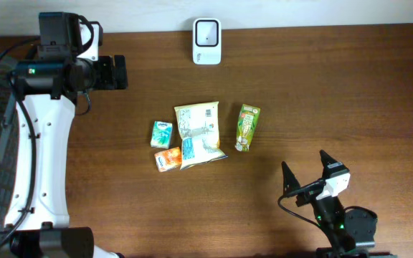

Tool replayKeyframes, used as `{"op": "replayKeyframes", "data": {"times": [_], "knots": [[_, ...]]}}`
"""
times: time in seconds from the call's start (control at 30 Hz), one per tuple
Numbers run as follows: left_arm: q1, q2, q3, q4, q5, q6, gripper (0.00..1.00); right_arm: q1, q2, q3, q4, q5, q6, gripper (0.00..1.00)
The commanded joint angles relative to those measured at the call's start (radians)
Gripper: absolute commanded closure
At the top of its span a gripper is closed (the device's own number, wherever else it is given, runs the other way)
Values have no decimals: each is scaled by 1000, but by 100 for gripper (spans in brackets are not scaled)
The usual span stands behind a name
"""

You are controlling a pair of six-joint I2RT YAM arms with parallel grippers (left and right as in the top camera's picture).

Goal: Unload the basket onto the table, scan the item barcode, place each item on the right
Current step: 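Grasp the green tea carton with the right gripper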

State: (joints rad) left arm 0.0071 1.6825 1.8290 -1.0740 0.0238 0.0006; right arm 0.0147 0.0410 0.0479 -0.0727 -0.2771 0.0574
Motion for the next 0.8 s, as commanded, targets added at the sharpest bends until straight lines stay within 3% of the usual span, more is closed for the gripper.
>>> {"op": "replayKeyframes", "data": {"times": [0.0, 0.07, 0.13, 0.27, 0.3, 0.4, 0.43, 0.47, 0.57, 0.63, 0.77], "knots": [[5, -27, 19, -2, 14, 16, 1, 5, 147, 141, -3, -80, 15, 1], [5, -27, 19, -2, 14, 16, 1, 5, 327, 266, -24, -140, 15, 1], [5, -27, 19, -2, 14, 16, 1, 5, 586, 468, -162, -219, 14, 1], [4, -27, 19, -14, 14, 16, 1, 5, 1123, 914, -607, -320, 14, 1], [5, -27, 19, -13, 14, 16, 1, 5, 1241, 980, -645, -375, 15, 1], [5, -27, 19, -14, 14, 16, 1, 5, 1455, 1001, -597, -542, 14, 1], [5, -27, 19, -13, 14, 16, 1, 5, 1519, 1001, -591, -542, 23, 14], [5, -27, 19, -14, 14, 16, 1, 6, 1563, 1001, -587, -537, 52, 15], [5, -27, 19, -14, 14, 16, 1, 39, 1670, 1001, -558, -400, 235, 18], [5, -27, 19, -14, 14, 16, 1, 89, 1700, 1000, -486, -336, 294, 10], [5, -27, 19, -14, 14, 16, 1, 145, 1804, 1000, -387, -283, 414, 15]]}}
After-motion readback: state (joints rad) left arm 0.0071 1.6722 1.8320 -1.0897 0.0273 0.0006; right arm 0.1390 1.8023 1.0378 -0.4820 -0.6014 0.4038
